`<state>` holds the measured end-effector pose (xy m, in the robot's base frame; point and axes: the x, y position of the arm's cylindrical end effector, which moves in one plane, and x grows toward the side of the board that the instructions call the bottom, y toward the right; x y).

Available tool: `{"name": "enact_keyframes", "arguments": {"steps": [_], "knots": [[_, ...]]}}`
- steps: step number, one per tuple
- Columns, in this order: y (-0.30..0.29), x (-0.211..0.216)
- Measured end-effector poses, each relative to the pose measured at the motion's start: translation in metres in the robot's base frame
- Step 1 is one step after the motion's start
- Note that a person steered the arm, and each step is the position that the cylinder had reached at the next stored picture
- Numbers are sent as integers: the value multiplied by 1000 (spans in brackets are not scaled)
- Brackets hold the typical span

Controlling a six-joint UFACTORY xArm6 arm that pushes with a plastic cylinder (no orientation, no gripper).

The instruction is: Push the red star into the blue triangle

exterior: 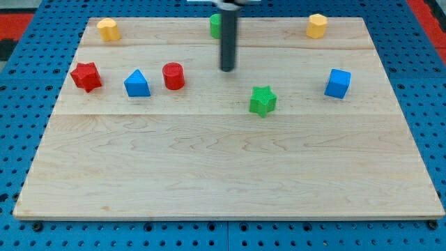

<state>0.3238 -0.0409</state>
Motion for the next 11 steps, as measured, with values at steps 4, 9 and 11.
{"name": "enact_keyframes", "arguments": {"steps": [4, 9, 11], "knots": [[-250, 20], [-170, 62], [-142, 27]]}}
